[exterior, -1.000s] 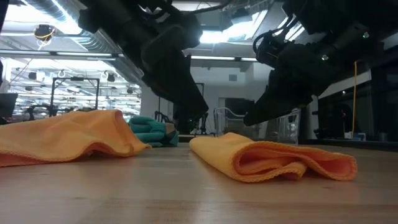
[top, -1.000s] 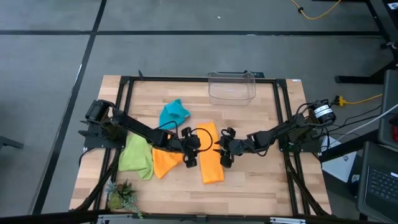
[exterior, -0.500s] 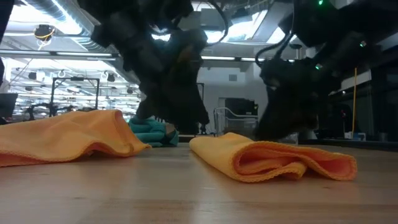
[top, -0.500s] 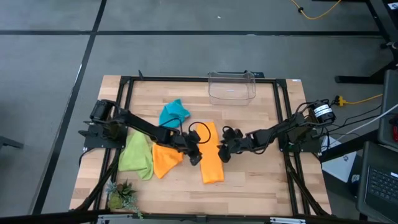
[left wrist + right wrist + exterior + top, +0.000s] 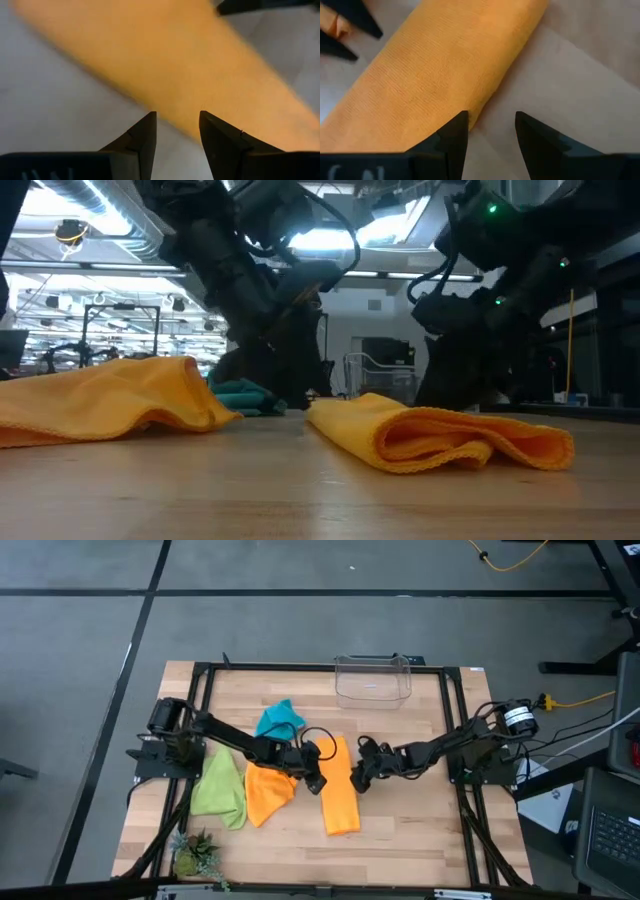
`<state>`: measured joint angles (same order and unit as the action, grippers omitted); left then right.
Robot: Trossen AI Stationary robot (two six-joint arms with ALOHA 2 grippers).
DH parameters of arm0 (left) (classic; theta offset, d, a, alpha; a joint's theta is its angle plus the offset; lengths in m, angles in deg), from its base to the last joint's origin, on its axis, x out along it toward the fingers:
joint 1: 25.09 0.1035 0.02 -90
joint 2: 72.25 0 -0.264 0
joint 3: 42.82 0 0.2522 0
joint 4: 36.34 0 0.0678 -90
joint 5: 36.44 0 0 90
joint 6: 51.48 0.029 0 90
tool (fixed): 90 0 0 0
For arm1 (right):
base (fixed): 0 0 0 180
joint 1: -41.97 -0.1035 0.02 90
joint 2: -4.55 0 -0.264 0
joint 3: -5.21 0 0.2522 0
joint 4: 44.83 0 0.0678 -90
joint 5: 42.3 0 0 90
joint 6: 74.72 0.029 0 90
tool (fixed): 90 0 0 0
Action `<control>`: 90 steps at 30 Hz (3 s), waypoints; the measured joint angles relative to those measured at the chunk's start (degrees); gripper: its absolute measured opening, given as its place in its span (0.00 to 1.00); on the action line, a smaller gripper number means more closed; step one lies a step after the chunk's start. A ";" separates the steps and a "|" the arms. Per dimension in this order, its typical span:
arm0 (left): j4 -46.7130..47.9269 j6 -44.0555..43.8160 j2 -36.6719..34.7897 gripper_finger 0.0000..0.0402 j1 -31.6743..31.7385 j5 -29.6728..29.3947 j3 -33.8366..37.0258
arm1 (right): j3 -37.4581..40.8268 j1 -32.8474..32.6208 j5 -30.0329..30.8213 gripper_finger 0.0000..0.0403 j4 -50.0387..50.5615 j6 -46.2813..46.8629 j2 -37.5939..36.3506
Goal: Fold microfiber towels
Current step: Fold the right orange microfiber towel
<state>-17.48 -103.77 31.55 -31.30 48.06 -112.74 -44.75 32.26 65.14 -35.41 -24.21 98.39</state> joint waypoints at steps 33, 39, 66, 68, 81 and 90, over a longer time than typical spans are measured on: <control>-7.96 84.57 -2.44 0.32 -16.76 -24.22 0.04 | -0.82 -14.46 -2.89 0.41 3.66 -71.09 -7.26; -9.01 90.76 -2.19 0.32 -17.52 -24.37 0.02 | -1.31 -18.43 3.83 0.41 2.95 -79.88 -5.22; -13.93 103.67 12.18 0.32 -19.95 -27.32 -5.18 | -3.59 -22.50 8.91 0.41 -0.84 -89.87 5.73; -11.52 103.10 12.08 0.32 -20.06 -27.05 -5.26 | -3.61 -22.50 8.89 0.41 -0.80 -89.91 5.75; -8.84 102.40 12.02 0.32 -20.80 -24.53 -5.23 | -3.50 -22.34 7.77 0.41 -1.85 -93.28 5.90; -9.25 99.11 12.07 0.32 -18.80 -21.14 -5.14 | -3.48 -22.22 7.43 0.41 -2.40 -93.30 5.97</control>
<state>-26.73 -4.66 43.62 -50.10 26.92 -117.88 -48.23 10.04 72.57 -37.81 -117.51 104.36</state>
